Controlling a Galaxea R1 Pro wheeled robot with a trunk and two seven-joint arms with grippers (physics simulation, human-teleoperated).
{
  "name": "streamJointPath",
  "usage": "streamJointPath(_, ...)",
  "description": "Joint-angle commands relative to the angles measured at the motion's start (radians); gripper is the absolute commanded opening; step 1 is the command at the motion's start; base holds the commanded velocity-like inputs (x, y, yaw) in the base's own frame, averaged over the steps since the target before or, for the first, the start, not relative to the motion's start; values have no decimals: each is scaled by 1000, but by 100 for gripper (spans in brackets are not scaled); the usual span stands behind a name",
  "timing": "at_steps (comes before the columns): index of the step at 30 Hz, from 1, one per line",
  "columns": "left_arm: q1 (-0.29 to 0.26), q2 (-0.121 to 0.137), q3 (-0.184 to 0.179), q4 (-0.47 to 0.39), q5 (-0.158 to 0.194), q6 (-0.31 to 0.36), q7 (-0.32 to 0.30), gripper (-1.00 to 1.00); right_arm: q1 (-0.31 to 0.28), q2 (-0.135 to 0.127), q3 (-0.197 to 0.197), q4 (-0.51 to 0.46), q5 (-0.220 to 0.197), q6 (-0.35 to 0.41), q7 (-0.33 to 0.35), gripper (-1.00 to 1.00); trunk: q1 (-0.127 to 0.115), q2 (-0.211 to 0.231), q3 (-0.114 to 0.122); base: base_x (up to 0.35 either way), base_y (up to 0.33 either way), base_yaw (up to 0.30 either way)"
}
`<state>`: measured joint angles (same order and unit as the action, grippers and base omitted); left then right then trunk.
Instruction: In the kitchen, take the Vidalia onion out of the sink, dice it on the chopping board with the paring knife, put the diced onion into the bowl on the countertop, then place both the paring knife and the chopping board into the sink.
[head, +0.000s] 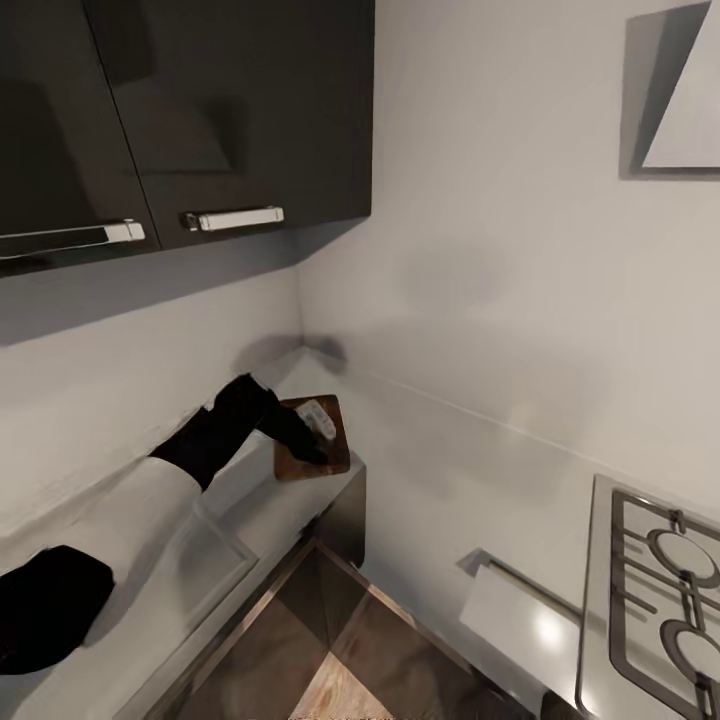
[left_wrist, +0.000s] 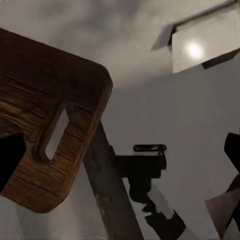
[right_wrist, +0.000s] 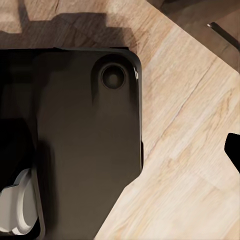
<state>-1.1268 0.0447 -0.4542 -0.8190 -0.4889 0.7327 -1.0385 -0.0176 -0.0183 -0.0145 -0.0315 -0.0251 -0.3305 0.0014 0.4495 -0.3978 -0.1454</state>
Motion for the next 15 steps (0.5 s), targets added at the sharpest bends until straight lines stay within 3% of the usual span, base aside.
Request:
streamJointPath(1,-8,-28,25,-11,-70,4,-59,100,-1,0,-1,1,-2,-4,0,100,1,-2,-4,0,0,0)
streamJointPath(2,-12,-44,40,-33,-120,-4,-158,100,-1,0,-1,1,-2,-4,0,100,1,-2,-6,0,0,0)
streamJointPath(4,-13,-42,42,-38,-132,-58,-189,100,-1,0,-1,2,-2,-4,0,100,1,-2,-9,0,0,0)
streamJointPath(6,-13,-39,43,-47,-151,-94,-260,100,-1,0,-1,2,-2,-4,1,100,1,-2,-12,0,0,0)
streamJointPath(9,-13,-39,42,-91,-229,-110,-338,100,-1,1,0,3,-2,-4,1,100,1,-2,-17,0,0,0)
streamJointPath(15,-13,-34,42,-98,-265,-162,-373,100,-1,1,1,5,-2,-4,2,100,1,-2,-27,0,0,0)
